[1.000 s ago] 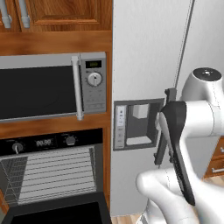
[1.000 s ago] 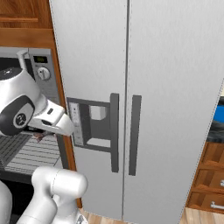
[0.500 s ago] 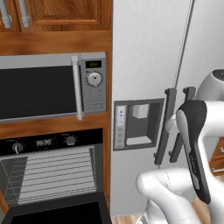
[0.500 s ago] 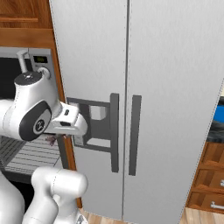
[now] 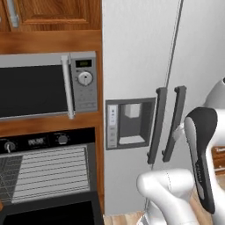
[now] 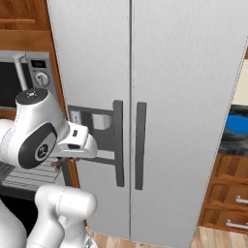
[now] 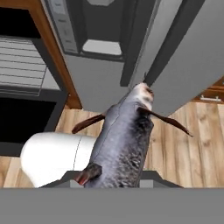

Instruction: Take the fish from the oven and place it on the plate on the counter.

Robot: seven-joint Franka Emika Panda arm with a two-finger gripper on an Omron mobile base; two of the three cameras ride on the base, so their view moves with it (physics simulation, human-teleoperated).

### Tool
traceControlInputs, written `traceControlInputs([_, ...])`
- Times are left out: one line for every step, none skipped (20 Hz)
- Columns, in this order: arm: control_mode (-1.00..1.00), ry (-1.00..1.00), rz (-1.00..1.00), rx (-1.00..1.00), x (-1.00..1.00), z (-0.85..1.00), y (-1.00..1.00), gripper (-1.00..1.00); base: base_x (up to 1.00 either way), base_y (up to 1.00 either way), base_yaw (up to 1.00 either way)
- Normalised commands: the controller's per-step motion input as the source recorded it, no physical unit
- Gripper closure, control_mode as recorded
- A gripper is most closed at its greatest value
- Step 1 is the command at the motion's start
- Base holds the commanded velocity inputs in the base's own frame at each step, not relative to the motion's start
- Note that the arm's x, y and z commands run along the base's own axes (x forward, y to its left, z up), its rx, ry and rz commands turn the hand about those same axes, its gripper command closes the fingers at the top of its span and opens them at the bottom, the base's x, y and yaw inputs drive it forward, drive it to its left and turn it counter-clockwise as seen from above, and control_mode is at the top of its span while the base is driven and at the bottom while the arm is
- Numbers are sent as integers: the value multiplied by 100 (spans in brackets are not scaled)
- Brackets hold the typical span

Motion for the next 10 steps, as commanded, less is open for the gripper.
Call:
traceControlInputs([100,0,0,0,0,0,0,100,-46,-100,0])
traceControlInputs([100,0,0,0,0,0,0,100,-40,-100,0])
traceControlInputs([100,0,0,0,0,0,0,100,-26,-100,0])
traceControlInputs([100,0,0,0,0,0,0,100,-22,-100,0])
traceControlInputs([100,0,0,0,0,0,0,100,-21,-100,0])
traceControlInputs([100,0,0,0,0,0,0,100,-26,-100,0])
traceControlInputs([100,0,0,0,0,0,0,100,-33,-100,0])
traceControlInputs([100,0,0,0,0,0,0,100,-41,-100,-3])
traceControlInputs([100,0,0,0,0,0,0,100,-39,-100,-3])
traceControlInputs([100,0,0,0,0,0,0,100,-25,-100,-2])
